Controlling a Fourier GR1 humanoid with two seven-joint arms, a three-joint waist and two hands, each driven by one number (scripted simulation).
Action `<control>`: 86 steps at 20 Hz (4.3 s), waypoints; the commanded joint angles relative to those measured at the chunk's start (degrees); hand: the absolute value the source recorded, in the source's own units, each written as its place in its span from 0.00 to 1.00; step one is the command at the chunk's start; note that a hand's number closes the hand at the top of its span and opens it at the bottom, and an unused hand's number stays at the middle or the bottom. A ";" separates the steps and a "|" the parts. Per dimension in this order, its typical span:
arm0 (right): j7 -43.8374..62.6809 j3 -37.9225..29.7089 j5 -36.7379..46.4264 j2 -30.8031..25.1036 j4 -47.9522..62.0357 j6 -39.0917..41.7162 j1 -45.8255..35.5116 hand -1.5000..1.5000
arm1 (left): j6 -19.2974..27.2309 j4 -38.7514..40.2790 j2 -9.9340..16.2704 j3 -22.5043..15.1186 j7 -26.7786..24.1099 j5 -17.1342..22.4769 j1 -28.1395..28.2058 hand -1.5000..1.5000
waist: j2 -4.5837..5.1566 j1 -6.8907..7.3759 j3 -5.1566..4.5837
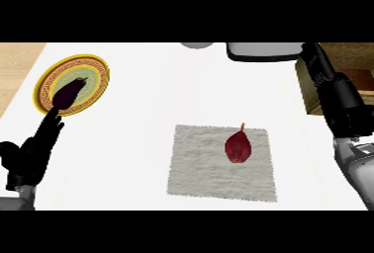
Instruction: Pick the pear from the placemat and place it in the basket
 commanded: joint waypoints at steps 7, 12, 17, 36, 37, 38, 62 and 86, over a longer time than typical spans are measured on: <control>-13.59 -3.26 -21.06 16.09 3.75 12.95 -3.03 1.00 | -2.34 2.26 -5.21 -7.40 9.92 0.98 5.57 0.50 | 1.52 3.29 -1.64; -18.62 5.84 -10.62 29.47 13.55 1.97 -3.94 0.00 | -2.08 1.92 -6.43 -8.15 12.00 0.77 5.82 0.50 | 0.77 1.75 -2.08; -1.69 4.12 -2.46 18.38 13.15 -5.05 -9.11 0.00 | -0.23 -1.85 -5.66 -7.64 13.61 0.21 8.58 0.50 | -0.02 0.55 -2.21; 28.20 -2.28 -17.14 -26.24 6.88 45.92 -18.17 0.00 | 0.00 -2.59 -5.28 -4.85 14.79 0.03 8.49 0.50 | 0.06 -1.13 -2.14; 27.42 -2.80 -17.84 -26.04 8.51 47.21 -18.03 0.00 | 1.31 -1.11 -8.22 -7.21 12.73 -2.00 9.08 0.50 | 0.30 -0.72 -2.14; 28.34 -2.28 -18.00 -27.19 7.99 49.20 -17.72 0.00 | 0.98 -3.51 -7.20 -7.06 15.31 -1.40 9.21 0.50 | 0.23 -0.51 -2.10; 27.67 -2.40 -0.25 -6.29 3.44 40.60 -8.11 0.00 | -3.55 0.86 -10.06 -2.61 16.18 -3.55 4.78 0.50 | 0.60 0.27 -2.10; 12.14 0.94 22.15 6.66 11.79 36.01 2.96 0.00 | -5.23 -3.85 -12.45 0.14 18.22 -7.38 8.74 0.50 | 0.45 0.15 -2.05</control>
